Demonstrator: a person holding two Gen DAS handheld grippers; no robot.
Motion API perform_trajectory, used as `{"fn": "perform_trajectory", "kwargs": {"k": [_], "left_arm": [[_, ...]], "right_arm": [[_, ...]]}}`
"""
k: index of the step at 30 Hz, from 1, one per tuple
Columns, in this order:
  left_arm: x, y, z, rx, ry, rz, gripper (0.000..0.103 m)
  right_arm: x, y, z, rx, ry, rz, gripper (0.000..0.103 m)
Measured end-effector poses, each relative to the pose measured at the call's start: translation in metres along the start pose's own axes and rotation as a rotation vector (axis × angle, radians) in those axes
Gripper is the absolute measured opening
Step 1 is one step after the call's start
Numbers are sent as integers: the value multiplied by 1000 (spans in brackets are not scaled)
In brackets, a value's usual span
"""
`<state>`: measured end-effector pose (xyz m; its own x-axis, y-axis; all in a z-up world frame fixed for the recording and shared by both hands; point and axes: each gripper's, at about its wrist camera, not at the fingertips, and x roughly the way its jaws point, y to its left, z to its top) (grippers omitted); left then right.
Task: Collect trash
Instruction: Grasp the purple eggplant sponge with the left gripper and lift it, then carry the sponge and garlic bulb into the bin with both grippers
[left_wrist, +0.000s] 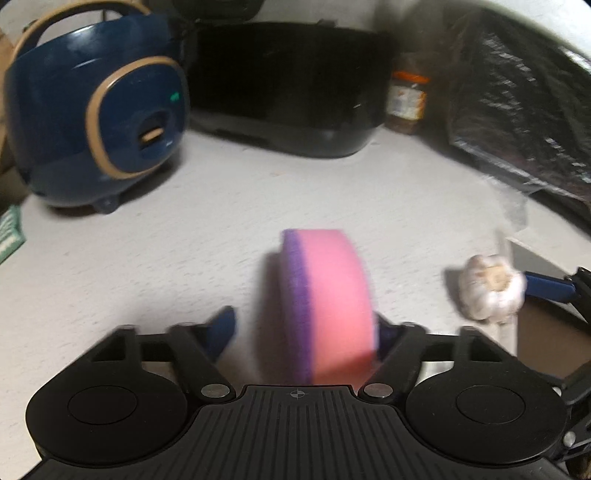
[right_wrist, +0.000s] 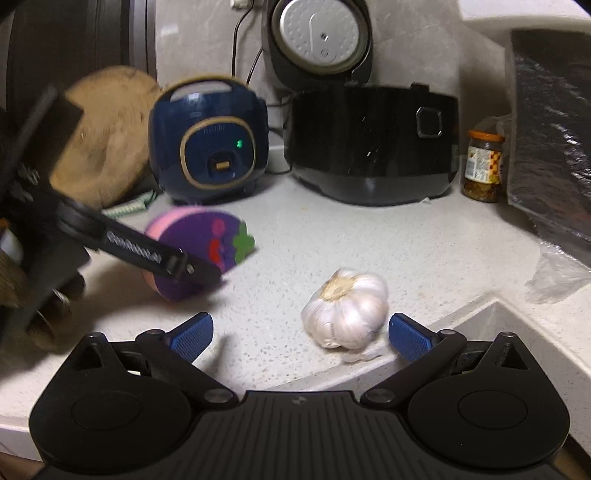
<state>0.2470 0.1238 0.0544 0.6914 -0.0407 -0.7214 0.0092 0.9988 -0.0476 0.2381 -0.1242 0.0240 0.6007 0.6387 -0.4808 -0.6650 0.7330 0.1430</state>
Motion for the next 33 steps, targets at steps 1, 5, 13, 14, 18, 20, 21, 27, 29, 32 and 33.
{"fn": "perform_trajectory", "kwargs": {"k": [1, 5, 13, 14, 18, 20, 21, 27, 29, 32, 33], "left_arm": [[-2, -3, 0, 12, -14, -18, 35], [-11, -17, -1, 91, -54, -55, 36], [-41, -41, -11, 169, -138, 50, 36], [-43, -41, -11, 170, -135, 43, 36], [-50, -45, -16, 167, -121, 18, 36], [-56, -49, -19, 171, -124, 15, 36], [-58, -51, -21, 170, -126, 11, 36], [-89, -74, -38, 159, -166, -43, 36], [-102, -85, -48, 134, -185, -87, 36], [-119, -109, -72, 110, -205, -185, 36], [-122, -117, -81, 107, -205, -218, 36]], "right_arm": [[-3, -2, 0, -2, -12, -3, 102], [-6, -10, -1, 19, -39, -20, 102], [19, -4, -3, 21, -24, -44, 93], [23, -4, -4, 21, -18, -47, 91], [28, -3, -3, 28, 1, -48, 79], [27, -3, -1, 29, 12, -65, 61], [26, -3, 1, 28, 21, -71, 51], [-12, -4, -4, 59, 6, -10, 51], [-34, -5, -11, 69, -20, -5, 51], [-71, -10, -28, 89, -65, 6, 51], [-82, -12, -35, 91, -78, -3, 51]]}}
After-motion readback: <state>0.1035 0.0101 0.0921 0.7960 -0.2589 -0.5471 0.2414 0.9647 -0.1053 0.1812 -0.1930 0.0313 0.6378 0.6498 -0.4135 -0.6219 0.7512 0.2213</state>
